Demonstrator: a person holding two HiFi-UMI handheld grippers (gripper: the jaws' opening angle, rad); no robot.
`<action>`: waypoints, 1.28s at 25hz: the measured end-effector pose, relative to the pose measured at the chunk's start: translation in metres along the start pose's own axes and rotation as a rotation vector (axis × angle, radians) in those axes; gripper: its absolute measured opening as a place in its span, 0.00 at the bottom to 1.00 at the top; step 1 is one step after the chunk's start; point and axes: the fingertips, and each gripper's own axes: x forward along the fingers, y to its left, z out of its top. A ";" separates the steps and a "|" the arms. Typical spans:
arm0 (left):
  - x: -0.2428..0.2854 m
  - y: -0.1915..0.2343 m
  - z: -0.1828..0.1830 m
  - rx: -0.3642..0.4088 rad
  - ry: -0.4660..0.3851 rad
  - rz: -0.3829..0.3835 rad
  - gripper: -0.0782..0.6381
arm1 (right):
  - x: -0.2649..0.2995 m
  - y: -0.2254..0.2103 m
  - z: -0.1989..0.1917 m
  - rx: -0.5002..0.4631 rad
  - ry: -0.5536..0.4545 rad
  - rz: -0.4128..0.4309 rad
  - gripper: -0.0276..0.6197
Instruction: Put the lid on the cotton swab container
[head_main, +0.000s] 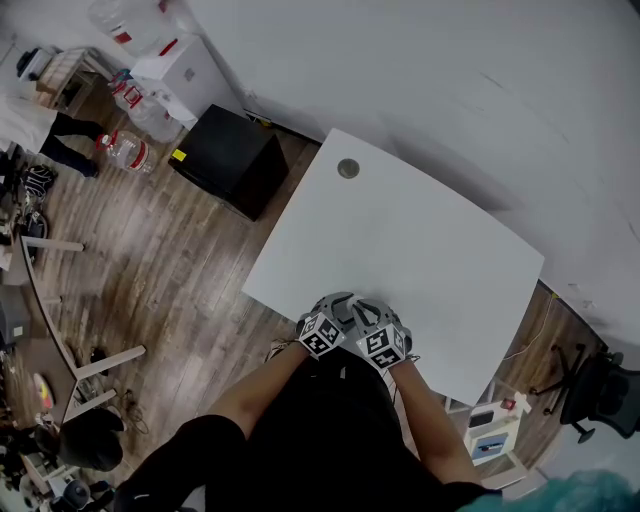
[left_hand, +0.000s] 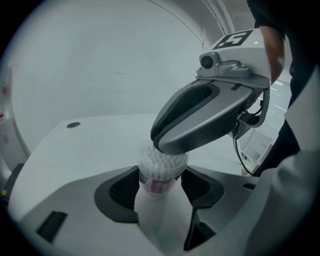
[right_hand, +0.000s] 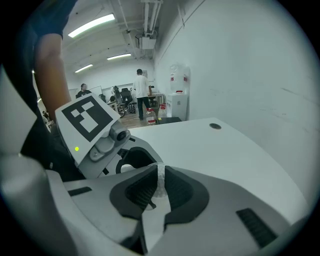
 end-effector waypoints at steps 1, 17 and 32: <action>0.000 0.001 -0.001 0.005 0.005 -0.002 0.48 | 0.001 0.000 0.000 0.005 0.003 -0.009 0.14; -0.060 0.001 0.003 -0.123 -0.133 -0.066 0.48 | -0.040 -0.028 0.013 0.300 -0.163 -0.216 0.14; -0.246 -0.021 0.052 -0.185 -0.418 0.030 0.13 | -0.141 0.086 0.089 0.580 -0.484 -0.493 0.14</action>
